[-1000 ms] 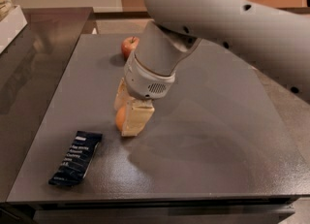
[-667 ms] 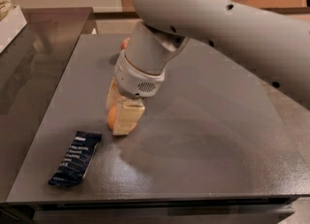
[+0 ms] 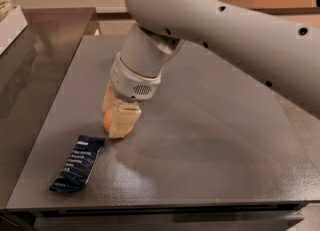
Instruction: Move orange near rxbar blueberry
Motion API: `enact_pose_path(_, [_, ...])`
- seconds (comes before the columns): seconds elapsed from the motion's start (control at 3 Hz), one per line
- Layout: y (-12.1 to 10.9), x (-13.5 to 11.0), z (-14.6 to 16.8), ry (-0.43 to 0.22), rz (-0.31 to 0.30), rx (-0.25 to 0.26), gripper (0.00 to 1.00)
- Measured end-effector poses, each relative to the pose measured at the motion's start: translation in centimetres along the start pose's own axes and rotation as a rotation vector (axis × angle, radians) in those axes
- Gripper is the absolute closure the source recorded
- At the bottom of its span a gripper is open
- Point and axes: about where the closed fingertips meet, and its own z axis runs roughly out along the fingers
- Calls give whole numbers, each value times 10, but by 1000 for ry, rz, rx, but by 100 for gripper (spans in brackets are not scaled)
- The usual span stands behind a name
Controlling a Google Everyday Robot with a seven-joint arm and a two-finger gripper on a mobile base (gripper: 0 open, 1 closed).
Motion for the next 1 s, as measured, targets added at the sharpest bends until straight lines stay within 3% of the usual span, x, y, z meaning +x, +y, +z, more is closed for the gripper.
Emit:
enact_pose_path(0.33, [1,-1,0,1,-3,0,12])
enact_pose_path(0.67, [1,-2,0,2,-5,1,0])
enact_pose_path(1.0, [1,-2,0,2,-5,1,0])
